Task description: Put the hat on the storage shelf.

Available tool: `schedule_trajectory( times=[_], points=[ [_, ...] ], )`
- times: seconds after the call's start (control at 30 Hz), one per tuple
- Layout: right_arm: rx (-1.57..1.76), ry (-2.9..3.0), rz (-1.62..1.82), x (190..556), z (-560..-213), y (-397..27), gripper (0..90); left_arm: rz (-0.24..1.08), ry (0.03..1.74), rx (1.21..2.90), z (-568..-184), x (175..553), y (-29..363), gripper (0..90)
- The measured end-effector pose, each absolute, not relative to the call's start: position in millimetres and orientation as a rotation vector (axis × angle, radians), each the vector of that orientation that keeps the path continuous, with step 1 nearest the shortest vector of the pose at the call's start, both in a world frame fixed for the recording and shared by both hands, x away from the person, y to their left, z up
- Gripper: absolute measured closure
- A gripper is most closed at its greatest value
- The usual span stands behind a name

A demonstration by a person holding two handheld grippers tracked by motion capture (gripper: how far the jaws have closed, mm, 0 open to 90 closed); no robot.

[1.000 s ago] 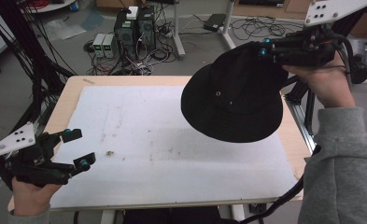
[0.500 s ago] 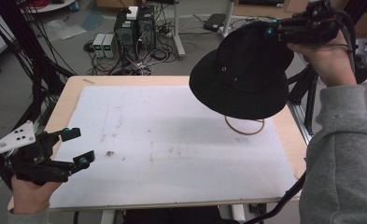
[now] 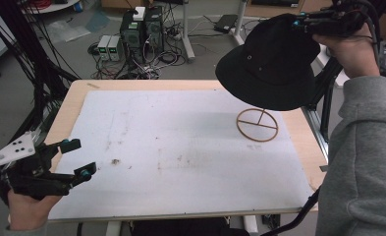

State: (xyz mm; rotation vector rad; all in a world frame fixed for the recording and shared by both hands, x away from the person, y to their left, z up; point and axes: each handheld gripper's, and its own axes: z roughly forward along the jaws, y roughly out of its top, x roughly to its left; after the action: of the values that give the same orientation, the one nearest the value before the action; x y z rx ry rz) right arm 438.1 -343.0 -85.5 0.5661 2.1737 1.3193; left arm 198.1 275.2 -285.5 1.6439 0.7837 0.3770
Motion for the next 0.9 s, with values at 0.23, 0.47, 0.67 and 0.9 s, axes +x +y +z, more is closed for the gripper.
schedule_trajectory(
  times=[0.23, 0.47, 0.67, 0.9],
  points=[
    [0.662, 2.116, 1.294, 449.5, -93.1, -358.5, 86.8, 0.390, 0.801, 1.628, -285.7, 195.7, 283.3, 7.7],
    [0.706, 2.116, 1.237, 461.0, -105.7, -362.1, 86.8, 0.389, 0.809, 1.626, -286.8, 197.3, 285.0, 7.7],
    [0.740, 2.129, 1.227, 469.8, -117.7, -366.0, 86.7, 0.390, 0.817, 1.631, -288.2, 200.7, 285.5, 7.7],
    [0.775, 2.143, 1.209, 478.4, -137.0, -367.9, 86.5, 0.389, 0.833, 1.618, -290.1, 201.5, 290.5, 7.7]
  ],
)
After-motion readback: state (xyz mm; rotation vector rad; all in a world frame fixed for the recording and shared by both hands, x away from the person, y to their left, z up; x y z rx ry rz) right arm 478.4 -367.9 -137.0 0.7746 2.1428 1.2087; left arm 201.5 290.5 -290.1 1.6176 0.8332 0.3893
